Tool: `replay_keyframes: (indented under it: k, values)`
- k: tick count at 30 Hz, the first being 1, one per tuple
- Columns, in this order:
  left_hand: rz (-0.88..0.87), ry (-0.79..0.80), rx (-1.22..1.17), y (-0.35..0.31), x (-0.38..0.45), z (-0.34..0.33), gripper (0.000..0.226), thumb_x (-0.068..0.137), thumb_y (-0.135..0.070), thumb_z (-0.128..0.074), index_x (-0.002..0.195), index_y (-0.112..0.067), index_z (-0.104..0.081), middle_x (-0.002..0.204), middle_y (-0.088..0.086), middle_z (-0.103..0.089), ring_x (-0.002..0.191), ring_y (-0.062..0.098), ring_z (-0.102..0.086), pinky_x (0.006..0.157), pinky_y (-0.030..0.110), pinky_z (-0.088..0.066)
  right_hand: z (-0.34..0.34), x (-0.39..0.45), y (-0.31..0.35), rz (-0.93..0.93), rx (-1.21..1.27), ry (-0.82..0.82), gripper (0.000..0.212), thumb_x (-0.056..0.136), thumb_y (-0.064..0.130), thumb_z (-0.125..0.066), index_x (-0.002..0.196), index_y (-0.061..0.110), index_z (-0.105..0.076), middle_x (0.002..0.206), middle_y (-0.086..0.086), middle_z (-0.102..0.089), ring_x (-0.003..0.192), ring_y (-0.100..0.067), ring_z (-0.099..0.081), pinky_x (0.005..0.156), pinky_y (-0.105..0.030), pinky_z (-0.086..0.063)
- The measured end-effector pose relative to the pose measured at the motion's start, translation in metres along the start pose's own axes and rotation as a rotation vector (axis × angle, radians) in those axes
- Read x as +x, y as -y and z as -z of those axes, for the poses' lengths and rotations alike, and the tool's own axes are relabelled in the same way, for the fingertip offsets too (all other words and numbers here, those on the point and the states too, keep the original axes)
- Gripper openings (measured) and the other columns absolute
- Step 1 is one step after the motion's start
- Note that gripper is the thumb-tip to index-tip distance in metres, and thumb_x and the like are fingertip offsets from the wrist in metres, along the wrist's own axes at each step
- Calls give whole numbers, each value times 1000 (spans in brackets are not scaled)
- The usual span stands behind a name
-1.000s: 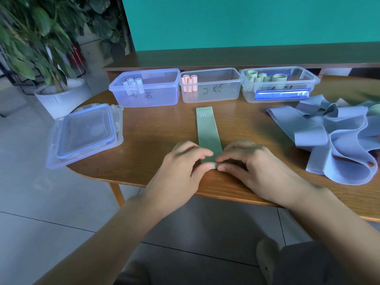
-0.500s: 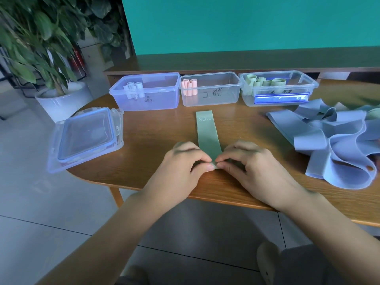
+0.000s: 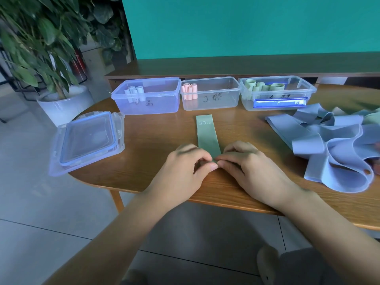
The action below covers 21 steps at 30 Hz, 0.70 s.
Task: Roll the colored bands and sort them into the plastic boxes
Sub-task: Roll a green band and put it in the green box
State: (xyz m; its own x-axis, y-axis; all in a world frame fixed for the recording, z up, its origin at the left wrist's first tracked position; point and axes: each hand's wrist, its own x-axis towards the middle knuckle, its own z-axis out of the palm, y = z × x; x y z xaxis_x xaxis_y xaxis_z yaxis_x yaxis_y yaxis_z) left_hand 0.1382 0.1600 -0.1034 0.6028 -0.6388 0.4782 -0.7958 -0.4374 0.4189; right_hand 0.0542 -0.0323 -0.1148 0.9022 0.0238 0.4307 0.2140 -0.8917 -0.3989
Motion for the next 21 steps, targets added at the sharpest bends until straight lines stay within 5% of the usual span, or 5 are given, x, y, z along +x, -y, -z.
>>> replay_keyframes:
  k: [8, 14, 21]
  values:
    - [35, 44, -33, 4, 6, 2, 14, 90, -37, -71, 99, -27, -75, 99, -15, -59, 92, 0, -53, 82, 9, -38, -3, 0, -2, 72, -23, -76, 16, 100, 27, -62, 112, 27, -71, 111, 11, -60, 100, -21, -61, 84, -44, -54]
    - [37, -17, -4, 7, 6, 0, 21, 89, -31, -74, 108, -23, -78, 104, -12, -62, 92, -3, -50, 85, -3, -31, 0, 6, -7, 44, -48, -8, 28, 102, 42, -46, 119, 33, -68, 116, 15, -60, 104, -19, -57, 88, -47, -51]
    - [41, -2, -24, 7, 9, 5, 14, 89, -24, -73, 102, -27, -76, 92, -19, -61, 90, -9, -53, 77, 0, -34, 0, 13, -9, 41, -64, 26, 38, 102, 49, -36, 118, 35, -68, 113, 14, -58, 102, -17, -53, 87, -47, -49]
